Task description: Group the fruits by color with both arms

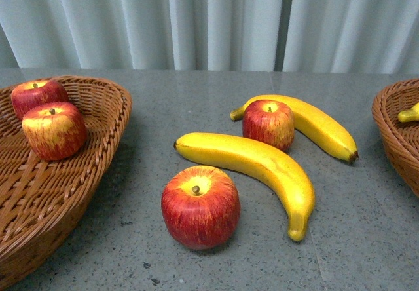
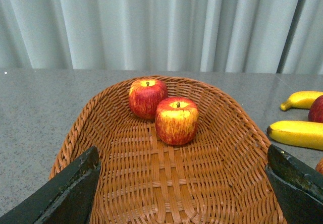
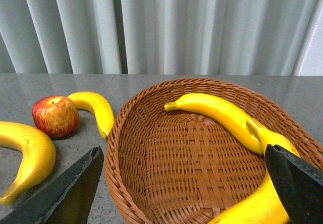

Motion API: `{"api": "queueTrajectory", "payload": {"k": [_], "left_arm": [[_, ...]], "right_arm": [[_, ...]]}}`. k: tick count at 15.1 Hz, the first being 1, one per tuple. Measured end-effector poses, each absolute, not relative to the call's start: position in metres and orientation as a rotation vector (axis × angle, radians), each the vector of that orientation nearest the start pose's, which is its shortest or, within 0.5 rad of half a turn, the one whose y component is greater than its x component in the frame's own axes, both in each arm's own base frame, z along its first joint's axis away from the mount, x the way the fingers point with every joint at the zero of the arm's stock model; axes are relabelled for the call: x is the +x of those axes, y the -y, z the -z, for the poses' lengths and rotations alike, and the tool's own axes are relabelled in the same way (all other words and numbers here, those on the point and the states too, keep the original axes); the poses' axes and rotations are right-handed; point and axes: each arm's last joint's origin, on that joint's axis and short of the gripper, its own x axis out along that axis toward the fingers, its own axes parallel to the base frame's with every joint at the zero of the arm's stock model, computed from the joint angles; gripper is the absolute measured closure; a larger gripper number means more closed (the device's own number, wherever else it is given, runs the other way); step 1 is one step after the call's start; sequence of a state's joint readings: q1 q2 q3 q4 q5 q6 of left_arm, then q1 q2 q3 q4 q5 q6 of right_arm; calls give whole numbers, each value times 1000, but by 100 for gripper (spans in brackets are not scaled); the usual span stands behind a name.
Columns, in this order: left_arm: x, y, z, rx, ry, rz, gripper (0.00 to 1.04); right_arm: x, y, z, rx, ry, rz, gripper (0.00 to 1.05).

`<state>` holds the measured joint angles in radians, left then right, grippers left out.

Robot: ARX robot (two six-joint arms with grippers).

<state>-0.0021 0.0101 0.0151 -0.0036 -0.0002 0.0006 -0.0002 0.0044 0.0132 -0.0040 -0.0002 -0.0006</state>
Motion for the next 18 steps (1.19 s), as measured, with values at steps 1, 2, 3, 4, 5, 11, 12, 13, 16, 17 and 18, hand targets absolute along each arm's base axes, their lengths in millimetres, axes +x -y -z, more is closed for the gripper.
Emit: {"api": "queueTrajectory", "payload": {"k": [1,2,3,4,5,11,12,13,16,17,18], "left_arm": [[97,0,-168,1,1,2,7],[97,0,-168,1,1,2,7],[97,0,-168,1,1,2,7],[97,0,-168,1,1,2,7],[97,0,-168,1,1,2,7],[97,0,-168,1,1,2,7],[97,0,-168,1,1,2,7],[97,0,-168,1,1,2,7],[97,0,-168,1,1,2,7],[97,0,-168,1,1,2,7],[97,0,-168,1,1,2,7]], "right_arm": [[97,0,-167,-1,5,0,6],[97,0,-167,-1,5,0,6],[97,0,-167,-1,5,0,6],[97,0,-167,-1,5,0,6],[97,0,-167,-1,5,0,6],[97,0,-167,-1,5,0,6],[97,0,-167,-1,5,0,6],[97,0,-167,-1,5,0,6],[97,0,-167,-1,5,0,6],[97,0,-167,-1,5,0,6],[97,0,-167,-1,5,0,6]]}}
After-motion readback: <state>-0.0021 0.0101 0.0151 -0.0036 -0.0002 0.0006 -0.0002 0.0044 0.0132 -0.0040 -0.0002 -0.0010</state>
